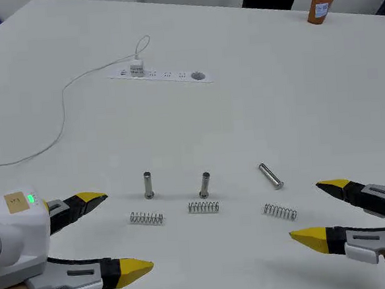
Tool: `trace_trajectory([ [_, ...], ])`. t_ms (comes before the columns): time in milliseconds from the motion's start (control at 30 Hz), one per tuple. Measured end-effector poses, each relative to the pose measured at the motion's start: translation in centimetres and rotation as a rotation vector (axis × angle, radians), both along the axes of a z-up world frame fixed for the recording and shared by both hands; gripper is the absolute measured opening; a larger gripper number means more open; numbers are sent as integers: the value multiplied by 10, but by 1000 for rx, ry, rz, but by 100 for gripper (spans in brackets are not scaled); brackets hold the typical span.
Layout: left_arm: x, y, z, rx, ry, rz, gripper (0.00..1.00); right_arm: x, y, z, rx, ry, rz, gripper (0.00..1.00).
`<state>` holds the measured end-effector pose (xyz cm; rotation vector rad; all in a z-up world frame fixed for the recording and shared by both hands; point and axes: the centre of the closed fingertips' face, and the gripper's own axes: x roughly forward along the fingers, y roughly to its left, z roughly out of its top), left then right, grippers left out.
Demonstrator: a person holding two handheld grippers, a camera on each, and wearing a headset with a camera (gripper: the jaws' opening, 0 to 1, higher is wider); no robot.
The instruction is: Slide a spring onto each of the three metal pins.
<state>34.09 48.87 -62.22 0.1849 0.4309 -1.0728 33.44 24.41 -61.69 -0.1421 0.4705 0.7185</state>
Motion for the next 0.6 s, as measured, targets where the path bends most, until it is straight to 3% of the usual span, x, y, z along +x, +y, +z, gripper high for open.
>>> trace_trajectory([
  [267,0,0,0,-2,1,6,85,8,-4,-1,-8,12,-5,67],
  [600,-1,1,0,-5,0,13,84,31,-8,10,-41,7,-21,62],
])
